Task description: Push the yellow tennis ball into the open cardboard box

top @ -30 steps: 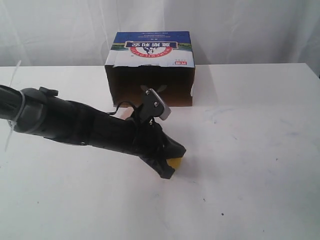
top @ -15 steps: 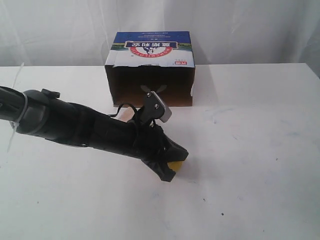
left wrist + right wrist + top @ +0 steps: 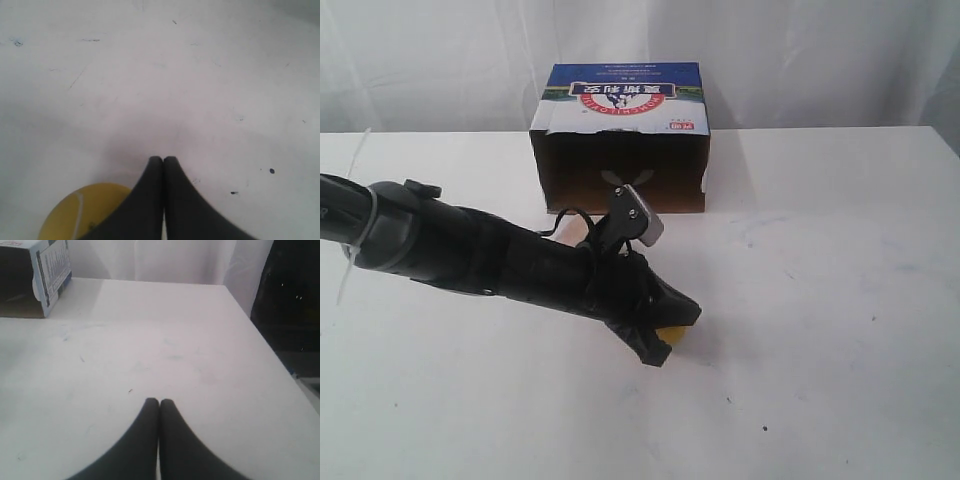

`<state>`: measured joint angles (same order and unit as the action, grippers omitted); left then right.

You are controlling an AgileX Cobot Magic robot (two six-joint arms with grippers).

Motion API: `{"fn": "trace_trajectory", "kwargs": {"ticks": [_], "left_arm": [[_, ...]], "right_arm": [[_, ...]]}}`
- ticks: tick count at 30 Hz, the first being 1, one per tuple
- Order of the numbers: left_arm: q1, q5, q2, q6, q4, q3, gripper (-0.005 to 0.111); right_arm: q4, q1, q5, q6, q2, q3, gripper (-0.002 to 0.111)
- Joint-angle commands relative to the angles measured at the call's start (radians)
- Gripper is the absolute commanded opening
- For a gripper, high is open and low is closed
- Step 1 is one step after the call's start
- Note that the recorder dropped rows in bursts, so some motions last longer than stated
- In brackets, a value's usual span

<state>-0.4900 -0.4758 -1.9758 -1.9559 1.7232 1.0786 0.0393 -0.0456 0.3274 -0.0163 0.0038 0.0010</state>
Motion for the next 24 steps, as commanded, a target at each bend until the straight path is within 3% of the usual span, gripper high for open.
{"fn": "trace_trajectory", "kwargs": {"ticks": [1,10,12,14,17,21,23,24], "left_arm": [[0.0,-0.026,-0.003,-0.067,0.021,-0.006,0.0],[0.0,-0.048,-0.003,-0.057,0.021,-0.004,0.0],[0.0,-0.046,-0.003,-0.038,0.021,0.008,0.0],[0.0,-0.048,-0.003,-0.017,0.021,0.027,0.0],[0.0,-0.046,-0.003,-0.01,0.021,0.054,0.0],[0.0,-0.036,-0.003,-0.004,0.021,0.101,0.0],[0.0,0.022,-0.003,0.011,0.021,0.133,0.0],[0.0,0.075,-0.001,0.055,0.021,0.144,0.0]], "right_arm": [[0.011,0.004,-0.206,-0.029,-0.004,-0.001,0.0],[-0.051,0.004,-0.952,0.314,-0.004,-0.001,0.0],[-0.168,0.004,-1.025,0.365,-0.003,-0.001,0.0],[-0.244,0.004,-1.005,0.523,0.02,-0.023,0.0],[-0.205,0.004,-0.971,0.626,0.103,-0.097,0.0],[0.086,0.004,-1.035,0.534,0.454,-0.342,0.0],[0.225,0.004,-0.965,0.519,0.676,-0.455,0.0],[0.499,0.018,-0.711,0.794,0.938,-0.588,0.0]]}}
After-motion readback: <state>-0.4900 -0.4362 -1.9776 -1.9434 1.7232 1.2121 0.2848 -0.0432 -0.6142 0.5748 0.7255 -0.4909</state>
